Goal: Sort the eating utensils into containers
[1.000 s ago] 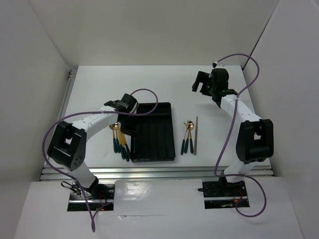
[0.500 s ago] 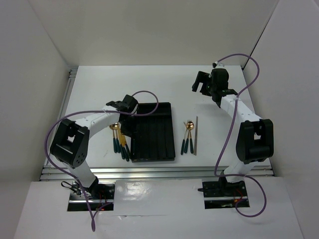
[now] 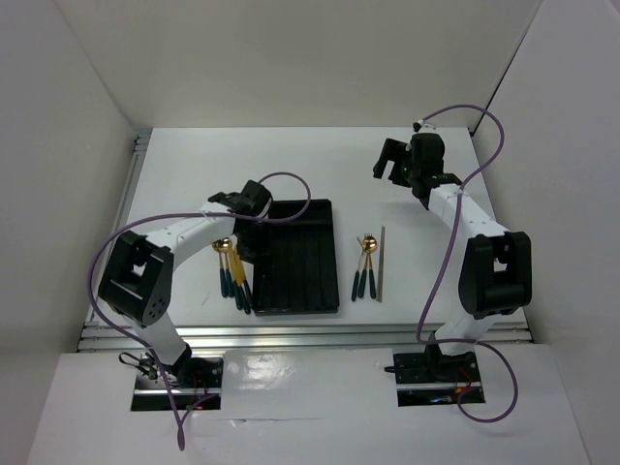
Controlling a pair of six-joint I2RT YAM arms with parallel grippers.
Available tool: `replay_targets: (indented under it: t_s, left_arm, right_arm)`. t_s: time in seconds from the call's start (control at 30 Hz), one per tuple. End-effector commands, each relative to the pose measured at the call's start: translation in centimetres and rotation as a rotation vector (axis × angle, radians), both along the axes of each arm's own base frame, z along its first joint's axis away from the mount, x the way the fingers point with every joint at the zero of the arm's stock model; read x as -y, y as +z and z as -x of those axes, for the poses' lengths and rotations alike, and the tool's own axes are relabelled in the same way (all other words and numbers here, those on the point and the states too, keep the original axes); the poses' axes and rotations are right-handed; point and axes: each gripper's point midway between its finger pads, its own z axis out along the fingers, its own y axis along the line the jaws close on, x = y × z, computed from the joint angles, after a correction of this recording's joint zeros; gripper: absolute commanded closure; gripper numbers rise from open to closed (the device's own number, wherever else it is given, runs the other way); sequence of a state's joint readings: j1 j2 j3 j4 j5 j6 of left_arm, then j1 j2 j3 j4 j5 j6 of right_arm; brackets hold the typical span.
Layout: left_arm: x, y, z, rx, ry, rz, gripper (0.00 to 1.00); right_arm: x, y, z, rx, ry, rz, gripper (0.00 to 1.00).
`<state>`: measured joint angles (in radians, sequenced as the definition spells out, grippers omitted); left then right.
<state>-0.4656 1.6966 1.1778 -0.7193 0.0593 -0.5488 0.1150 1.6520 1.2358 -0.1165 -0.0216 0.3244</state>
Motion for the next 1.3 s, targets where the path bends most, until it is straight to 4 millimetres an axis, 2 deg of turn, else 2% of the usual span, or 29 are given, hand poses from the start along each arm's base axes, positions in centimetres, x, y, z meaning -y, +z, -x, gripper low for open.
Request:
replay_targets:
  t_s: [0.0, 0.03, 0.13, 0.23, 0.3, 0.33, 0.4, 0.43, 0.5, 0.57, 0.6, 0.67, 0.7, 0.87, 1.13, 1.27]
  left_arm:
    - [0.2, 3.3, -1.6, 0.086, 0.005, 0.018, 0.61]
    - [0.7, 4.3, -1.9, 0.111, 0.001, 0.046, 0.61]
    - [2.1, 8.2, -3.0, 0.224, -0.04, 0.147, 0.53]
    - [2.6, 12.0, -3.8, 0.359, -0.069, 0.208, 0.29]
    - [1.5, 12.1, -3.8, 0.393, -0.032, 0.168, 0.09]
    - [0.5, 12.5, -3.8, 0.414, 0.004, 0.157, 0.05]
    - [-1.4, 11.0, -3.6, 0.377, 0.084, 0.118, 0.03]
    - [-3.4, 10.5, -3.7, 0.358, 0.155, 0.091, 0.03]
    - [-5.2, 8.1, -2.9, 0.29, 0.243, 0.071, 0.03]
    - [-7.3, 6.6, -2.6, 0.24, 0.328, 0.065, 0.09]
    - [-7.8, 5.1, -1.7, 0.196, 0.353, 0.068, 0.11]
    - [-9.3, 3.8, -1.4, 0.161, 0.416, 0.074, 0.15]
    - [-9.7, 2.8, -0.8, 0.135, 0.437, 0.075, 0.18]
    - [-11.3, 0.5, 0.3, 0.088, 0.504, 0.012, 0.28]
    - [-12.8, -2.3, 1.2, 0.021, 0.543, -0.096, 0.38]
    - [-13.2, -2.9, 1.5, 0.0, 0.558, -0.123, 0.41]
  right_arm:
    - [0.2, 1.1, -0.5, 0.028, -0.007, -0.005, 0.0]
    - [0.2, 1.1, -0.5, 0.028, -0.007, -0.005, 0.0]
    - [0.2, 1.1, -0.5, 0.028, -0.007, -0.005, 0.0]
    - [0.3, 0.7, -0.3, 0.018, -0.007, -0.004, 0.0]
    - [0.3, 0.7, -0.3, 0.018, -0.007, -0.004, 0.0]
    - [0.3, 0.7, -0.3, 0.018, -0.007, -0.004, 0.0]
    - [0.3, 0.7, -0.3, 0.018, -0.007, -0.004, 0.0]
    - [0.2, 0.9, -0.5, 0.028, -0.007, -0.005, 0.0]
    - [0.1, 0.9, -0.4, 0.028, 0.005, -0.002, 0.0]
    - [0.1, 0.9, -0.4, 0.028, 0.005, -0.002, 0.0]
    - [0.1, 0.5, -0.5, 0.019, 0.005, -0.001, 0.0]
    - [0.1, 0.5, -0.5, 0.019, 0.005, -0.001, 0.0]
    - [0.1, 0.5, -0.5, 0.02, 0.01, 0.007, 0.0]
    - [0.1, 0.5, -0.5, 0.02, 0.01, 0.007, 0.0]
    - [0.3, -0.2, -0.7, 0.002, 0.002, 0.014, 0.0]
    - [0.3, -0.2, -0.9, 0.002, 0.002, 0.014, 0.0]
